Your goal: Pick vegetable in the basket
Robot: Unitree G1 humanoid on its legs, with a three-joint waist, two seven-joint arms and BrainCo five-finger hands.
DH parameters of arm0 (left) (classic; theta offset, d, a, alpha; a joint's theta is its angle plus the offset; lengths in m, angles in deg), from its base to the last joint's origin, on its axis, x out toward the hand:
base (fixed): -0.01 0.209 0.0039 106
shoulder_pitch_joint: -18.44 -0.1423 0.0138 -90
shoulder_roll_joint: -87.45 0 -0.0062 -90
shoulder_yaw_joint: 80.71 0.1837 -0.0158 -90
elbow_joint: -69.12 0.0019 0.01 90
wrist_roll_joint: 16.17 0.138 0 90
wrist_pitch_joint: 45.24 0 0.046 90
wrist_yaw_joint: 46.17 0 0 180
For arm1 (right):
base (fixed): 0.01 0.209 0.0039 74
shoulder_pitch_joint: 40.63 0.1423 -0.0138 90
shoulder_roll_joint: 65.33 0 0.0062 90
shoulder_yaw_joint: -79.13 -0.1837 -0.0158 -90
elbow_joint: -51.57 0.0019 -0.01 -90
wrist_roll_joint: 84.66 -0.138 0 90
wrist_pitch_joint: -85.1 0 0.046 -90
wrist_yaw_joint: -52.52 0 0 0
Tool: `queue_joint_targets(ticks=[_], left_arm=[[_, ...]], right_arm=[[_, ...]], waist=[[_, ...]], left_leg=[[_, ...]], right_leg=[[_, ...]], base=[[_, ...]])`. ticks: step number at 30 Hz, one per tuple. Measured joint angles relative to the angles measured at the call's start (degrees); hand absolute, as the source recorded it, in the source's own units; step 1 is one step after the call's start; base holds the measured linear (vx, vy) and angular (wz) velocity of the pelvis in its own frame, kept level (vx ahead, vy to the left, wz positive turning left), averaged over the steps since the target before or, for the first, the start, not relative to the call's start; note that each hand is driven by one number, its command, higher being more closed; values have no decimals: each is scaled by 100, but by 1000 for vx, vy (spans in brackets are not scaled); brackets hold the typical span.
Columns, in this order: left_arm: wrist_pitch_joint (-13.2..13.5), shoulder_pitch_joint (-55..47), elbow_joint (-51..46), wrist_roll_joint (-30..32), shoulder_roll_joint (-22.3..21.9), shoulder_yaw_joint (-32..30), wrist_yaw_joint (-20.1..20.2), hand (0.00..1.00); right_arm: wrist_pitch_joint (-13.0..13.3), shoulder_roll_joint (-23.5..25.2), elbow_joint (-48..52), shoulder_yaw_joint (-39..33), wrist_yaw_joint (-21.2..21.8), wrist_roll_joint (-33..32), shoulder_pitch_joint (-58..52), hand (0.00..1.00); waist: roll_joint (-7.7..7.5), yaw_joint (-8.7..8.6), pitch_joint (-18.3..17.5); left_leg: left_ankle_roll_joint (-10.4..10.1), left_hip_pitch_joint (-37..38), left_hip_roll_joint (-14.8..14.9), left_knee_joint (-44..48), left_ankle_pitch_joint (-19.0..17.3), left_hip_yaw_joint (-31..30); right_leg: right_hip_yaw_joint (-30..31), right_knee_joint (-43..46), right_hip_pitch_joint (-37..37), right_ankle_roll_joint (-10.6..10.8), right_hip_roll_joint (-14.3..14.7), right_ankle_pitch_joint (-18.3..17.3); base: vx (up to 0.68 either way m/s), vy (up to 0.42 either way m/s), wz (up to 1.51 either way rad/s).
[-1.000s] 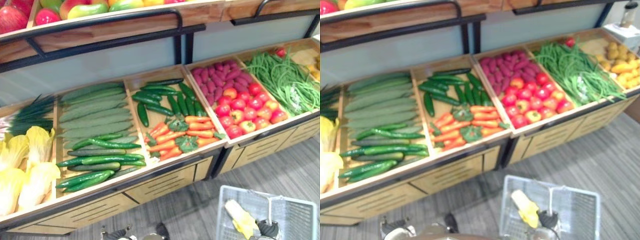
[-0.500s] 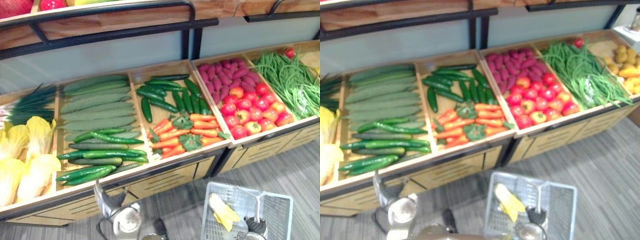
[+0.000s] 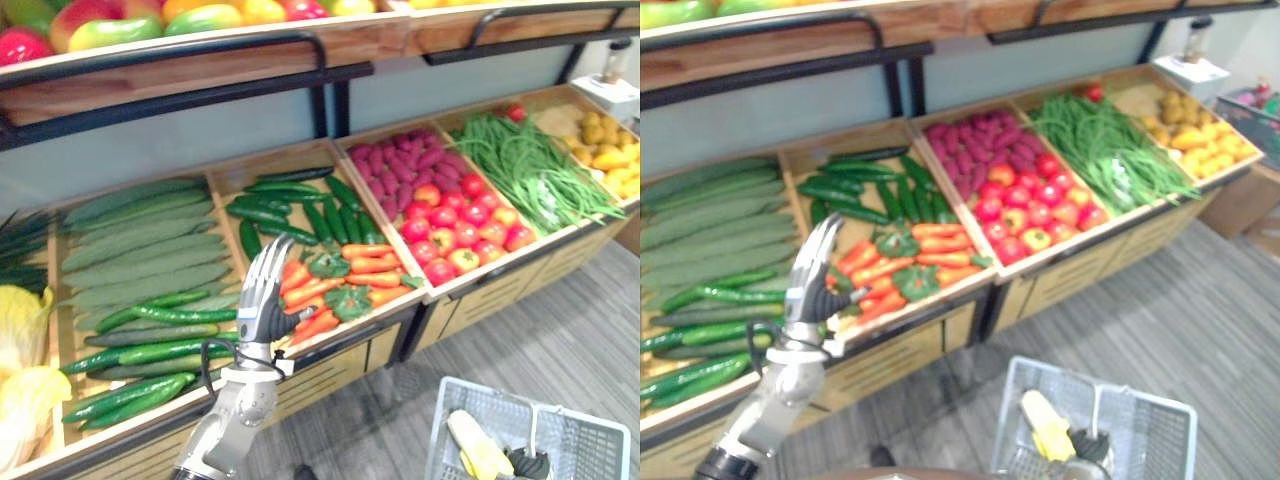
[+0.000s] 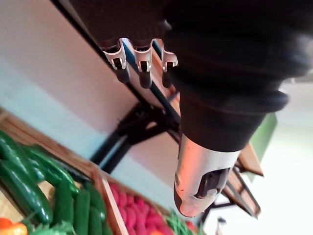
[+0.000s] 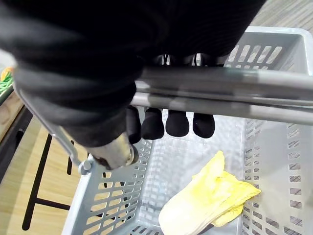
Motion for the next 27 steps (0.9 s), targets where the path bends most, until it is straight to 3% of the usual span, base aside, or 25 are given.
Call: queue_joint_targets(ticks=[5, 7, 10, 16, 21, 27], left_arm=[[84, 443, 798, -37, 628, 353, 1061, 0], [132, 508, 1061, -44, 758, 404, 1420, 0], [191, 631, 1276, -119, 811, 599, 1996, 0], [143, 851, 1809, -95, 860, 677, 2241, 0], [-86, 1001, 2139, -19, 963, 668, 2222, 0], [-262, 1113, 2298, 156, 972, 480, 2220, 0]], right_arm=[[-32, -116, 237, 28, 152, 3, -20, 100], [-72, -119, 409, 142, 235, 24, -31, 100], [-122, -119, 534, 141, 270, 60, -169, 100], [-240, -119, 702, 110, 401, 70, -304, 100], [-269, -92, 720, 113, 470, 106, -272, 100], [-268, -95, 735, 111, 481, 112, -185, 100]], waist=[[241, -94, 16], [247, -125, 30], [275, -125, 76], [318, -118, 27], [166, -116, 35], [158, -119, 22]], left_leg=[[-84, -51, 124, -35, 36, 20], [-108, -122, 107, -36, 53, 49], [-146, -144, 189, -36, 64, 37], [-143, -319, 162, -35, 62, 9], [-114, -323, 75, -34, 56, 11], [-119, -248, 75, 0, 61, -3]], right_leg=[[194, -198, -143, 77, 141, -60], [233, -260, -221, 224, 138, -202], [256, -247, -292, 166, 193, -270], [278, -251, -459, 182, 176, -271], [286, -268, -442, 252, 139, -178], [286, -267, -371, 247, 147, -179]], base=[[-108, -105, -32], [-125, -111, -25], [-119, -68, -7], [-2, -14, 1], [73, -26, 0], [61, -42, -1]])
